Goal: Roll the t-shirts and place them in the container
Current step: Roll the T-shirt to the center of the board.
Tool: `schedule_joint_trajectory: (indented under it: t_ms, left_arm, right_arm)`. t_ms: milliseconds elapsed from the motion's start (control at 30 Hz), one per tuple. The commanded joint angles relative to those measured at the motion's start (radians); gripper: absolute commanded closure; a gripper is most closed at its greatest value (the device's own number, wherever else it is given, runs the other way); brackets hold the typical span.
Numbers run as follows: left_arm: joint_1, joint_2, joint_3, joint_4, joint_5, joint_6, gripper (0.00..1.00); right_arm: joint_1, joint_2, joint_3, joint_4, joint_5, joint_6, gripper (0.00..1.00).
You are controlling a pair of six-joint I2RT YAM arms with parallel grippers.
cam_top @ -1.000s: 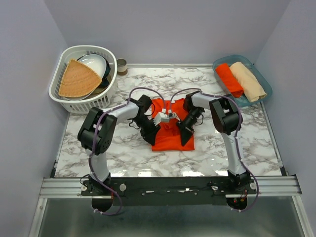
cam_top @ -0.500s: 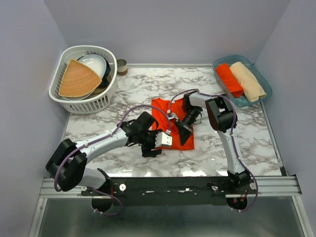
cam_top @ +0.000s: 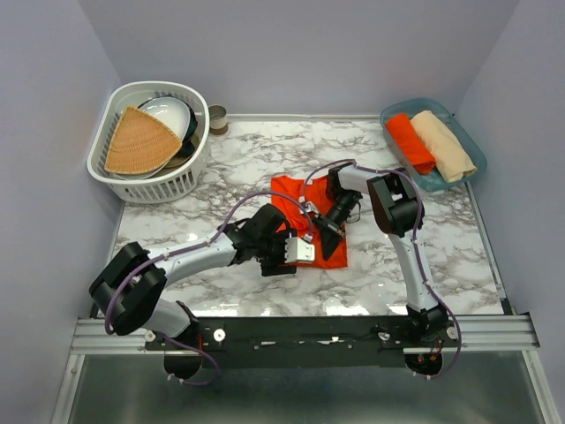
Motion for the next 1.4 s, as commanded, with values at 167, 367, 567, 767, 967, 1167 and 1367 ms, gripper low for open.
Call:
schedule_joint_trajectory:
  t_ms: [167,367,567,767,967,1167,1367]
  left_arm:
    - [-0.032,0.119,0.062,-0.036,-0.025,0.032,0.28]
    - [-0.057,0.215,0.108,-0.07,-0.099,0.052,0.39]
    - [-0.063,0.274,0.125,-0.141,-0.108,0.092,0.75]
    - [-0.059,0.296,0.153,-0.243,-0.03,0.119,1.0]
    - [0.001,0.339,0.258,-0.406,0.189,0.104,1.0]
    - [0.079,0.431,0.386,-0.551,0.398,0.124,0.99]
    - [0.144,0.497,0.485,-0.604,0.477,0.099,0.98]
  right_arm:
    - [-0.003,0.065,0.012,-0.013,0.107,-0.028,0.96]
    - [-0.003,0.07,0.018,-0.013,0.109,-0.014,0.95]
    - [-0.005,0.073,0.023,-0.013,0.109,-0.005,0.85]
    - [-0.098,-0.08,-0.01,0.026,0.067,-0.018,0.53]
    - [-0.255,-0.453,-0.17,0.357,0.147,-0.008,0.38]
    - [-0.192,-1.068,-0.719,0.906,0.222,-0.195,0.34]
    - [0.062,-1.392,-1.054,1.06,0.266,-0.232,0.32]
